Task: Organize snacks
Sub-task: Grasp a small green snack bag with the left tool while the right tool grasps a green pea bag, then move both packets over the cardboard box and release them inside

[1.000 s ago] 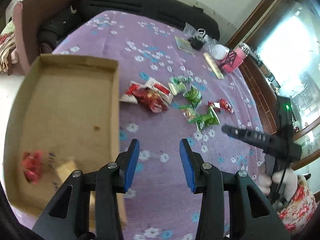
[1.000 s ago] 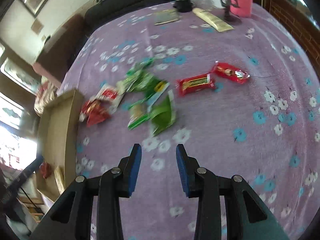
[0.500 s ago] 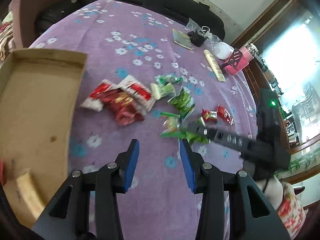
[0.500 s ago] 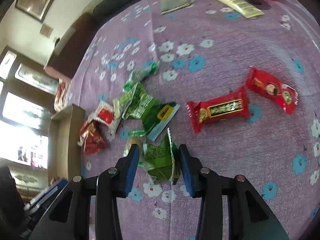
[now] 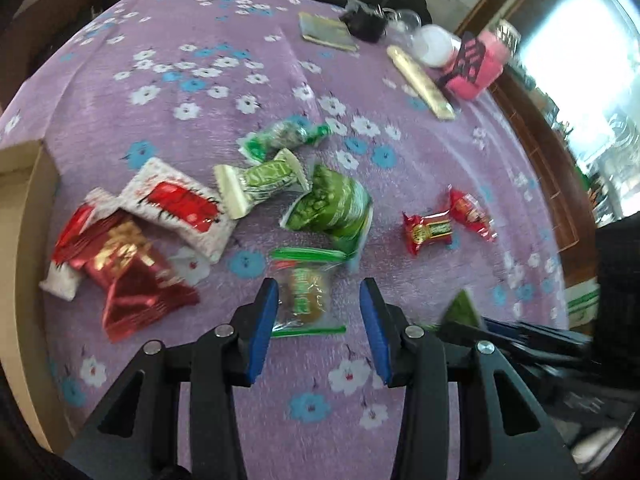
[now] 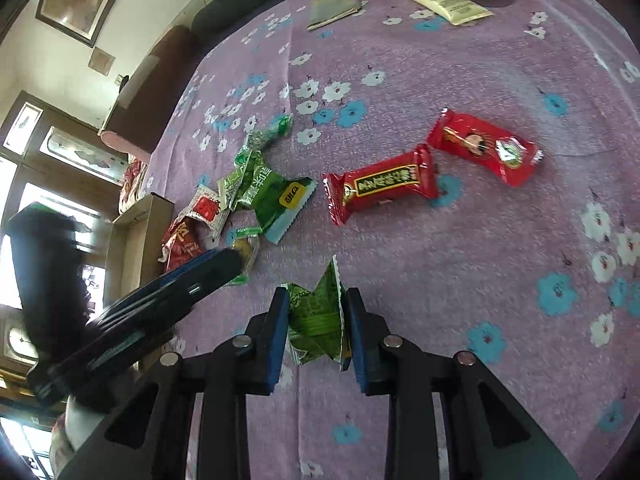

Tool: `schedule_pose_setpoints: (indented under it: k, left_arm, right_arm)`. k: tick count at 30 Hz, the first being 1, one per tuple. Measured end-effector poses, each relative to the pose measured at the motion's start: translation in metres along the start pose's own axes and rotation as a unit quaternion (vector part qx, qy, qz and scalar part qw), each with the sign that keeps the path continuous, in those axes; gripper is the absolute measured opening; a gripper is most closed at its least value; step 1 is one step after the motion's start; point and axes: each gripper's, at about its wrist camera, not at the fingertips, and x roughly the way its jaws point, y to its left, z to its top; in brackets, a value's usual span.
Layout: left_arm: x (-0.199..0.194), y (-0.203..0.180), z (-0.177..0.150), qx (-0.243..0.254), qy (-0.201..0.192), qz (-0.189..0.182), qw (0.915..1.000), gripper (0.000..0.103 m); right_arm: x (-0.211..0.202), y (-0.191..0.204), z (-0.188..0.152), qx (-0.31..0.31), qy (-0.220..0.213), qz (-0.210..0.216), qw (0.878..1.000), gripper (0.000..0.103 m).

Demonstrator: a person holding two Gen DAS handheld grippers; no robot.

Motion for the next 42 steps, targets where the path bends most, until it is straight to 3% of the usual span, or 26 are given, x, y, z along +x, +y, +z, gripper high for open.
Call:
schedule_pose_setpoints:
  k: [3, 5, 9, 16, 21, 24, 27, 36, 42]
  left_arm:
    - [0.004, -0.007, 0.002, 0.014, 0.002, 0.019, 0.9997, 0.041]
    - [0.005, -0.009, 0.002, 0.019, 0.005, 0.031, 0.9993, 0.030]
    - [-0.001, -0.005, -0.001, 0.018, -0.001, 0.022, 0.9996, 0.022]
    - [-0.043, 0.010, -0.018, -0.012, -0.026, -0.006, 0.9996, 0.021]
    - [-0.107, 0.052, -0.038, -0.054, -0.070, -0.012, 0.9960, 0.021]
    - [-0.145, 0.086, -0.050, -0.080, -0.097, 0.006, 0.9920, 0.022]
    - [-0.170, 0.126, -0.064, -0.100, -0.110, 0.047, 0.9878, 0.022]
    - [-0.184, 0.217, -0.098, -0.145, -0.085, 0.129, 0.9773, 0.022]
    - [-0.178, 0.243, -0.102, -0.149, -0.062, 0.131, 0.9782, 0.022]
  right_arm:
    - [-0.007, 0.000, -0.004, -0.005, -0.002, 0.001, 1.000, 0.027]
    - [-0.009, 0.003, -0.005, -0.009, -0.001, 0.004, 1.000, 0.027]
    - [-0.013, 0.009, -0.008, -0.020, -0.006, 0.001, 1.000, 0.027]
    - [-0.014, 0.021, -0.015, -0.025, -0.006, 0.006, 1.000, 0.027]
    - [-0.015, 0.059, -0.018, -0.046, -0.006, 0.030, 0.998, 0.027]
    - [-0.009, 0.095, -0.020, -0.074, -0.006, 0.042, 0.996, 0.027]
    - [0.003, 0.136, -0.027, -0.100, 0.005, 0.063, 0.993, 0.027]
    - [0.058, 0.240, -0.058, -0.174, 0.049, 0.086, 0.980, 0.027]
    - [0.099, 0.276, -0.070, -0.208, 0.064, 0.044, 0.975, 0.027]
